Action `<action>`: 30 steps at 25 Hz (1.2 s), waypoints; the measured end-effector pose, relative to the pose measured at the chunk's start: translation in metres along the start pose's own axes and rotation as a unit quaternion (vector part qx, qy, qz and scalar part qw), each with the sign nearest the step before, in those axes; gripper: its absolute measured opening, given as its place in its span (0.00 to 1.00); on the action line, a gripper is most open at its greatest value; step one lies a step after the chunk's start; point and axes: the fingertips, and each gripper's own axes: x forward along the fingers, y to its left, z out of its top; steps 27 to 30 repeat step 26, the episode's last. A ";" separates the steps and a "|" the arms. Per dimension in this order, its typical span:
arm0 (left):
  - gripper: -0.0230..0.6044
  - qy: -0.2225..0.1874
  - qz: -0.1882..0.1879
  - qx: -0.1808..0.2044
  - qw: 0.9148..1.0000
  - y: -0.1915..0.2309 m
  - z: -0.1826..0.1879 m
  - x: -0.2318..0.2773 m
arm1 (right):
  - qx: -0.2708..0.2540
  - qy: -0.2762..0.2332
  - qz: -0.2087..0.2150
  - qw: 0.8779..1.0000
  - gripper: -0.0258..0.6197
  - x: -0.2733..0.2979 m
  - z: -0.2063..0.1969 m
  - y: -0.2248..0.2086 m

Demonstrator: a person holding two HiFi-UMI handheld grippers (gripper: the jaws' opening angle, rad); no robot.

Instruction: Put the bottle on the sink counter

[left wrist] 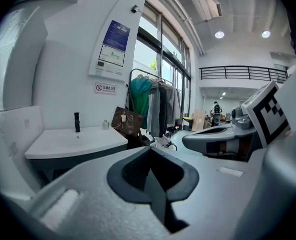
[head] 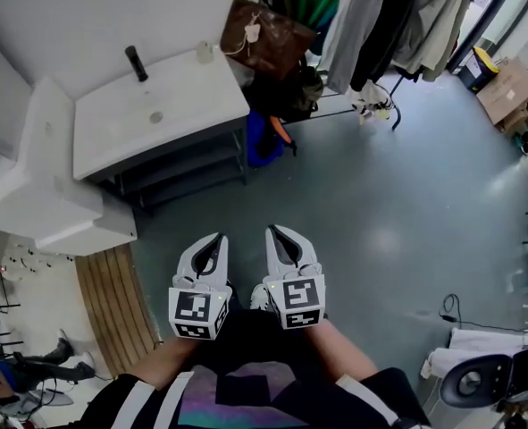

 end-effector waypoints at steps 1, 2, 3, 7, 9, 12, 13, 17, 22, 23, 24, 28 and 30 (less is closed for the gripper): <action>0.03 -0.003 0.002 -0.001 1.000 0.001 0.000 -0.002 | 0.001 0.005 0.000 1.000 0.04 0.000 -0.005 0.001; 0.03 -0.005 0.004 -0.002 1.000 0.002 -0.001 -0.004 | 0.001 0.009 0.001 1.000 0.04 -0.001 -0.009 0.003; 0.03 -0.006 0.008 -0.004 1.000 0.003 -0.001 -0.006 | 0.002 0.010 0.003 1.000 0.04 -0.001 -0.011 0.005; 0.03 -0.006 0.022 -0.006 1.000 0.010 -0.004 -0.014 | -0.004 0.008 0.009 1.000 0.04 -0.001 -0.007 0.012; 0.03 -0.008 0.025 -0.006 1.000 0.013 -0.004 -0.015 | -0.007 0.005 0.014 1.000 0.04 0.000 -0.006 0.016; 0.03 -0.009 0.027 -0.007 1.000 0.017 -0.001 -0.013 | -0.009 0.000 0.019 1.000 0.04 0.004 -0.003 0.017; 0.03 -0.009 0.027 -0.007 1.000 0.018 -0.001 -0.011 | -0.009 -0.001 0.018 1.000 0.04 0.005 -0.002 0.016; 0.03 -0.008 0.022 -0.005 1.000 0.017 0.001 -0.006 | -0.006 -0.002 0.010 1.000 0.04 0.006 0.002 0.011; 0.03 -0.004 0.015 -0.003 1.000 0.014 -0.001 -0.002 | -0.005 0.001 0.007 1.000 0.04 0.006 -0.001 0.009; 0.03 -0.004 0.014 -0.003 1.000 0.014 -0.001 -0.002 | -0.006 0.000 0.009 1.000 0.04 0.006 -0.002 0.009; 0.03 -0.004 0.014 -0.003 1.000 0.013 -0.001 -0.002 | -0.006 0.000 0.010 1.000 0.04 0.006 -0.003 0.009; 0.03 -0.005 0.013 -0.003 1.000 0.012 -0.001 -0.002 | -0.008 -0.002 0.010 1.000 0.04 0.005 -0.003 0.008; 0.03 -0.005 0.013 -0.003 1.000 0.012 -0.001 -0.002 | -0.008 -0.002 0.010 1.000 0.04 0.005 -0.003 0.008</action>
